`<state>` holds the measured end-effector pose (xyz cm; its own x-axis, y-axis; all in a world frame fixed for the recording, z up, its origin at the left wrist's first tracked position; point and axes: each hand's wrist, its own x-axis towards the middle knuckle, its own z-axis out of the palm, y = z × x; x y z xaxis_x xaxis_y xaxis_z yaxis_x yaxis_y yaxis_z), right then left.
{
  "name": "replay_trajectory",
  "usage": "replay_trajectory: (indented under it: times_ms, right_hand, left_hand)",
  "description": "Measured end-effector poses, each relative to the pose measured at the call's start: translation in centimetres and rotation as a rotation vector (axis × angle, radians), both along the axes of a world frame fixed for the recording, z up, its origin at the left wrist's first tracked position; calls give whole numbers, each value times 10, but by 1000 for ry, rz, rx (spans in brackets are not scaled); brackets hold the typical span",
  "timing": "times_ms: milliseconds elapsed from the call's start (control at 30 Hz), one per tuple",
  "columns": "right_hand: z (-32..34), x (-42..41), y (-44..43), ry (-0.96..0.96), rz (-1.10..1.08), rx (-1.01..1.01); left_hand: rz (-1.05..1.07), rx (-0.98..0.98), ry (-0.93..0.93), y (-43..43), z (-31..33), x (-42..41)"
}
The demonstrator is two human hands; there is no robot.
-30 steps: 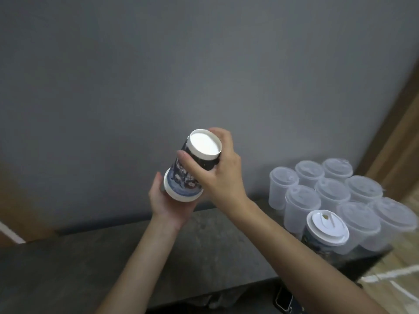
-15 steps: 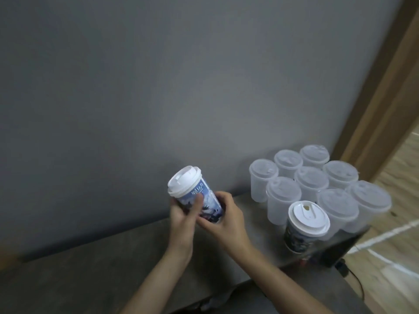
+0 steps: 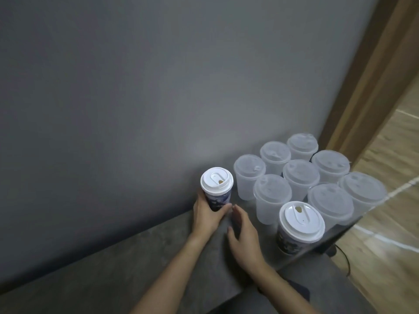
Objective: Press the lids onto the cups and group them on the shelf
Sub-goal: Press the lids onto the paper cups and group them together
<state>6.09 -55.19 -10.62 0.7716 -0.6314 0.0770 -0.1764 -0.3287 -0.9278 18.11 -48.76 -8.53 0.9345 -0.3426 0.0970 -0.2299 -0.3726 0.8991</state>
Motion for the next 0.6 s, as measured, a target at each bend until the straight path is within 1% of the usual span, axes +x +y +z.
replay_trajectory:
  times_ms: [267,600]
  right_hand:
    - [-9,11,-16,8,41,-19]
    - [-13,-1,-16,1,93,-14]
  left_hand:
    - [55,-65,-25,-19,-13,12]
    - [47,-21,-8,-8,-29,4]
